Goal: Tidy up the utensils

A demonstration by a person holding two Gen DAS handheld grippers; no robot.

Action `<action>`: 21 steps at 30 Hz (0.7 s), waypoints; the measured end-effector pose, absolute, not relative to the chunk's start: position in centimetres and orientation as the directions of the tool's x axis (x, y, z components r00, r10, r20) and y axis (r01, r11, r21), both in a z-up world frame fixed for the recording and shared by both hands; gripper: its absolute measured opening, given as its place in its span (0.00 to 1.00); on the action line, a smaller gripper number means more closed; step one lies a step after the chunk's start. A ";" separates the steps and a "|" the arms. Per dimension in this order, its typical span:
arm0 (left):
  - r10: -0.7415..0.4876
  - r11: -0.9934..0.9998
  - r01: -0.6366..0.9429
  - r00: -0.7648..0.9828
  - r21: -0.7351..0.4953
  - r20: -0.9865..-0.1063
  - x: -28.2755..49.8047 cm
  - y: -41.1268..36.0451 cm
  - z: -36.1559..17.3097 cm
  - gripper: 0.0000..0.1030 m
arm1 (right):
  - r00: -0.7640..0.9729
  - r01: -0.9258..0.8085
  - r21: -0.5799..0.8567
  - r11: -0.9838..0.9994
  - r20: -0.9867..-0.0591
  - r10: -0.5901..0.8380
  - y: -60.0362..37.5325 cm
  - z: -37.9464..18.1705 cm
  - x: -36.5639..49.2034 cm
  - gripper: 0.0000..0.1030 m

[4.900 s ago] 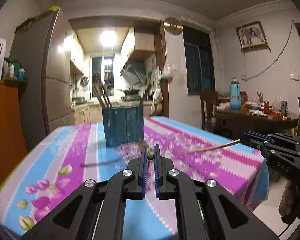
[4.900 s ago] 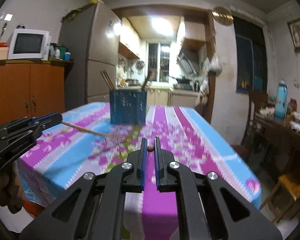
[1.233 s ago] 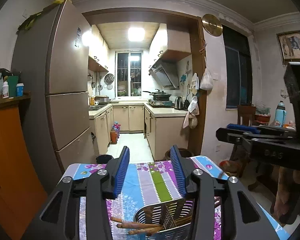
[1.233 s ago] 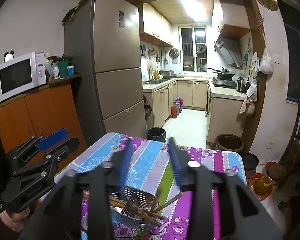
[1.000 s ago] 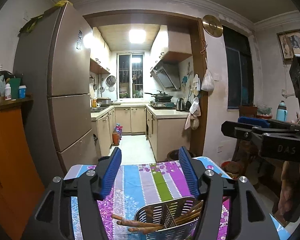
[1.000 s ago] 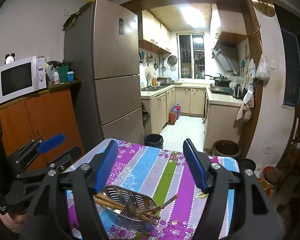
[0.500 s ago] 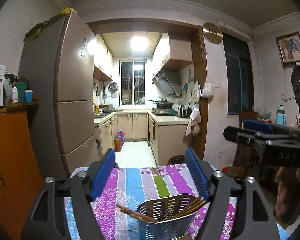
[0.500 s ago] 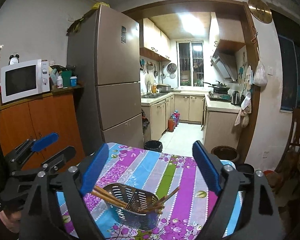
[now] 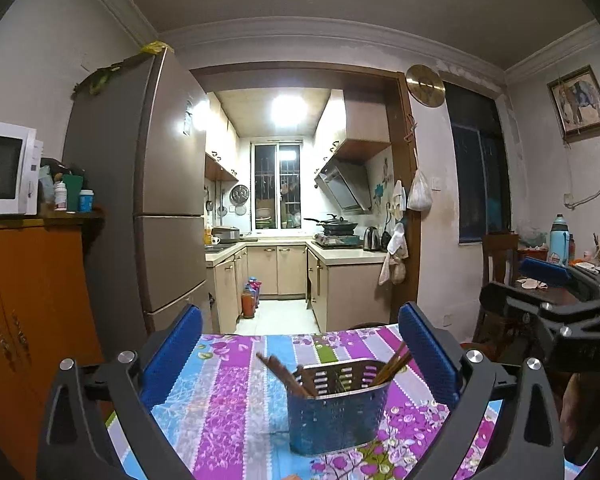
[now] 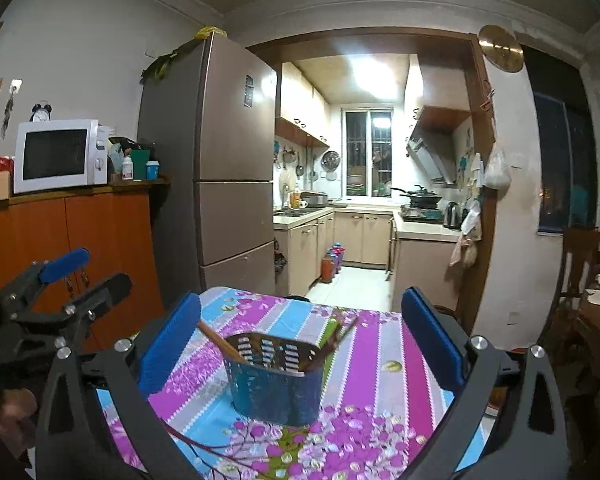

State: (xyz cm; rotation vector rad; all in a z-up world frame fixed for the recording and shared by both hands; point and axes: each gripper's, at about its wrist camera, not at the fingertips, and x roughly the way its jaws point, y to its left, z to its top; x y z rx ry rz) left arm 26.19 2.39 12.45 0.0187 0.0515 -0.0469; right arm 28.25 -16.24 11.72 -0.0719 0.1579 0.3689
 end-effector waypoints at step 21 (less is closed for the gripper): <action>-0.047 0.999 0.047 0.995 -0.002 -0.092 18.3 2.7 7.7 0.95 | 0.928 -0.340 -0.049 0.939 -0.179 0.326 -16.4 6.1 18.6 0.94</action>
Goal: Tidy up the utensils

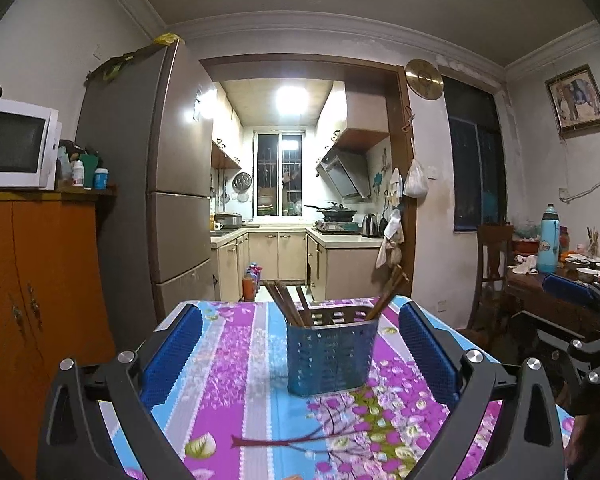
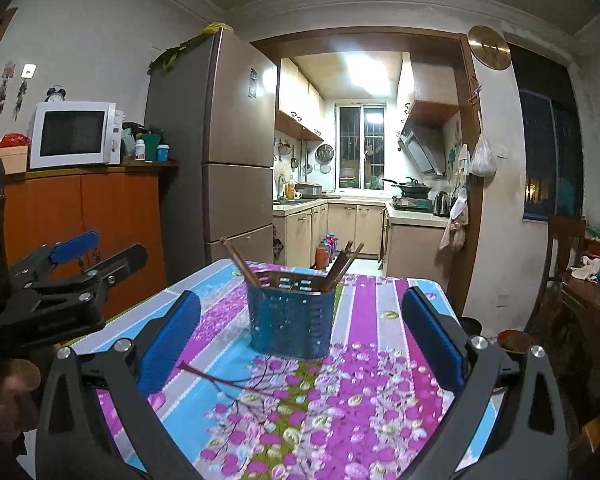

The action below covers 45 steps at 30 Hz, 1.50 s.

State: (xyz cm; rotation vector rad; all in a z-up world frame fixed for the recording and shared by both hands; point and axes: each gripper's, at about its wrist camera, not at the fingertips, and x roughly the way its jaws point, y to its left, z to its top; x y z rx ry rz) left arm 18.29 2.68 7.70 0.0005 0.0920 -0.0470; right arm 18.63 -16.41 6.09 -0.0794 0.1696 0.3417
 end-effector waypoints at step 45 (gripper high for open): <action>-0.031 0.999 0.029 0.995 -0.018 -0.095 0.3 2.2 -0.3 0.95 | 0.966 -0.234 -0.009 0.972 -0.115 0.231 -17.2 -0.9 2.9 0.95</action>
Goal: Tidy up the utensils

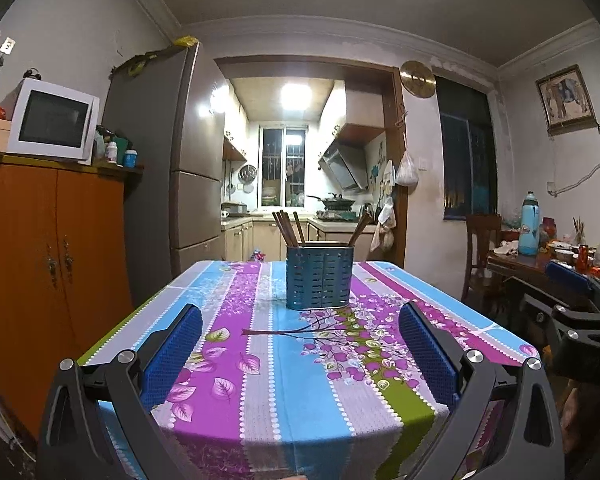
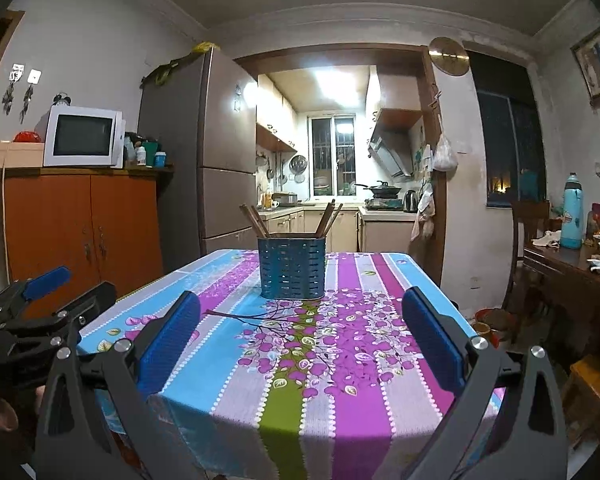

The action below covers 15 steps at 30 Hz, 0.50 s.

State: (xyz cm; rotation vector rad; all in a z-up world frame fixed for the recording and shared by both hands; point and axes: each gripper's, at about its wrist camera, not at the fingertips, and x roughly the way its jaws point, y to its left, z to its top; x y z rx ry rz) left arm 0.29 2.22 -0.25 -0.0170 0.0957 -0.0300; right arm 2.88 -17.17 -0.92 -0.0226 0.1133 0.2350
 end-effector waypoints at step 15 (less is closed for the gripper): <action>-0.009 1.000 0.009 0.999 -0.003 -0.038 -1.7 2.2 -2.6 0.95 | 0.969 -0.229 0.008 0.973 -0.092 0.229 -18.1 -3.3 1.0 0.95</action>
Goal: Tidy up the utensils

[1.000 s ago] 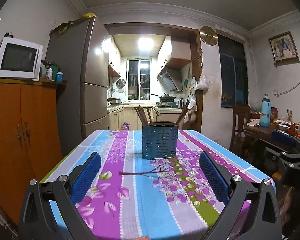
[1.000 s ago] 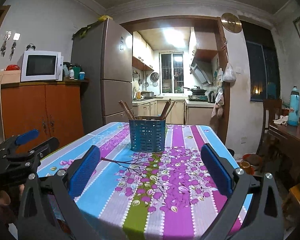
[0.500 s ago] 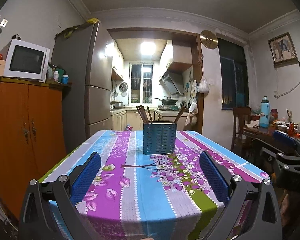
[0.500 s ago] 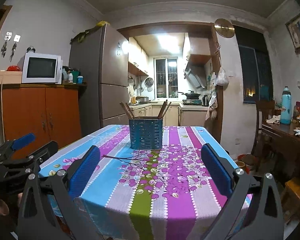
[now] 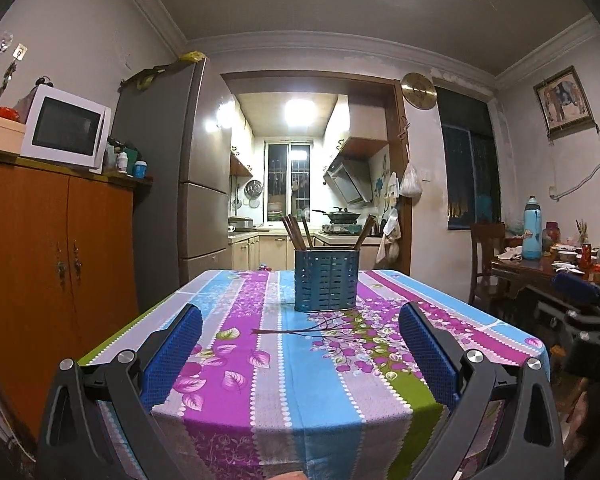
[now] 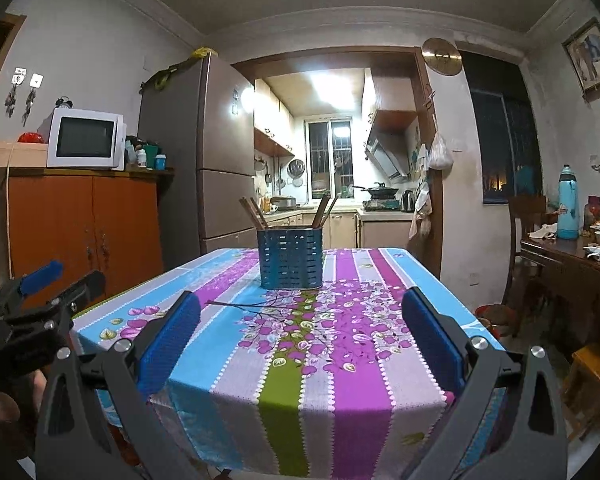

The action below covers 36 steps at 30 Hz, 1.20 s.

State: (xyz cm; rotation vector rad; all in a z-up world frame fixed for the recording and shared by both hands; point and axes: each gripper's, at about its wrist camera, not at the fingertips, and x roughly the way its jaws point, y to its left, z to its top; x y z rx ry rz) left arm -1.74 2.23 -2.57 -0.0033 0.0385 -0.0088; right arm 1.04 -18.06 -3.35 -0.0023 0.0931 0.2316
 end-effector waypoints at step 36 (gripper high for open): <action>0.011 1.000 -0.010 1.000 0.016 -0.028 -1.2 2.0 -4.2 0.95 | 0.974 -0.216 -0.006 0.976 -0.067 0.215 -17.4 -4.7 1.3 0.94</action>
